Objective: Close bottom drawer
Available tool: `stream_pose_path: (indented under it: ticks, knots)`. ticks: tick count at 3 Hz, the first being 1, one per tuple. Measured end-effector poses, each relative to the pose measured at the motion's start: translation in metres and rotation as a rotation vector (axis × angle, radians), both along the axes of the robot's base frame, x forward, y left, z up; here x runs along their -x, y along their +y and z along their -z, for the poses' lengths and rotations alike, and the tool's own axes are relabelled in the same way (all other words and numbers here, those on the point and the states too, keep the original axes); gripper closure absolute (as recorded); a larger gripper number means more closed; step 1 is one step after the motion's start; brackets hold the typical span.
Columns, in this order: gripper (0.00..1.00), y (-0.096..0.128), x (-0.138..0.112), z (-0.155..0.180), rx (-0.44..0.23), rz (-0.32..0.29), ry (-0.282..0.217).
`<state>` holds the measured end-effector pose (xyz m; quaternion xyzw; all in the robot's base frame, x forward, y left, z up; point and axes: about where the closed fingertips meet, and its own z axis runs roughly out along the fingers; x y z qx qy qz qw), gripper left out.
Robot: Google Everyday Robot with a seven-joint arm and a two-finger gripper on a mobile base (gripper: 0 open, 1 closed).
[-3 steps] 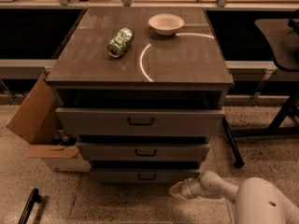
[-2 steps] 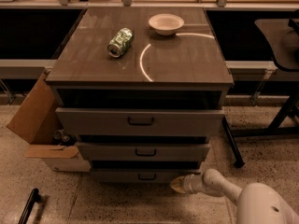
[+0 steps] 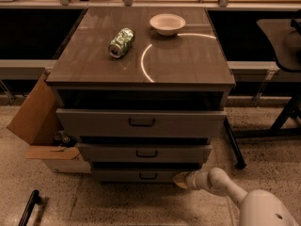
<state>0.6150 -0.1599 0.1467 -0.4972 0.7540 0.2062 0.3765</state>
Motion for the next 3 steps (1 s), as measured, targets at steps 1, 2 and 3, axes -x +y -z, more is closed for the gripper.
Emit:
stream_pose_path:
  ticks: [1,2,3]
  knots:
    - [1.0,0.0,0.002,0.0,0.0,0.0,0.0]
    - [1.0,0.0,0.028,-0.017,-0.054,-0.067,0.01]
    - [1.0,-0.01,0.082,-0.053,-0.146,-0.174,0.033]
